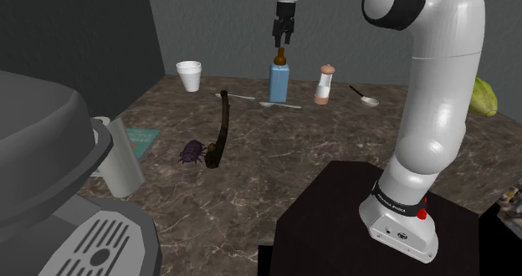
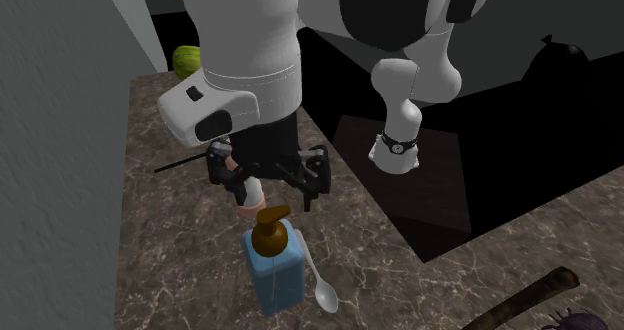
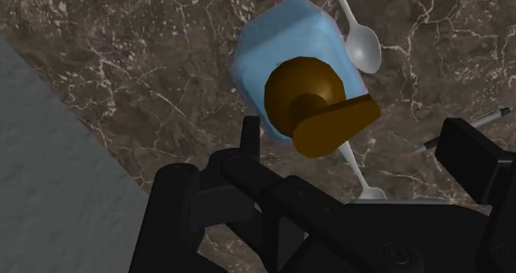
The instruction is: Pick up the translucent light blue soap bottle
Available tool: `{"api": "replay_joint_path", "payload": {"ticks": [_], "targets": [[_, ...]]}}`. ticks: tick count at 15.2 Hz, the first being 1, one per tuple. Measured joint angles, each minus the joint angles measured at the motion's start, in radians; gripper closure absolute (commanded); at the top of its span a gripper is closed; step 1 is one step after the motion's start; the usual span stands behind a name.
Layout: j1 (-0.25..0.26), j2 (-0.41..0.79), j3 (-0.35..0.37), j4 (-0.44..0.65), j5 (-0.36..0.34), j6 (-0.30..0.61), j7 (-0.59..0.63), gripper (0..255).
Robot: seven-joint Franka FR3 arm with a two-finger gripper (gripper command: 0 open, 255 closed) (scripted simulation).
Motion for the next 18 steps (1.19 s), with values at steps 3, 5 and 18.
{"api": "replay_joint_path", "payload": {"ticks": [3, 5, 18], "targets": [[0.0, 0.0, 0.0, -0.034, 0.0, 0.035, -0.006, 0], [0.003, -0.003, 0.001, -0.063, -0.001, 0.06, -0.004, 0], [0.004, -0.011, 0.001, -0.106, -0.002, 0.1, -0.006, 255]]}}
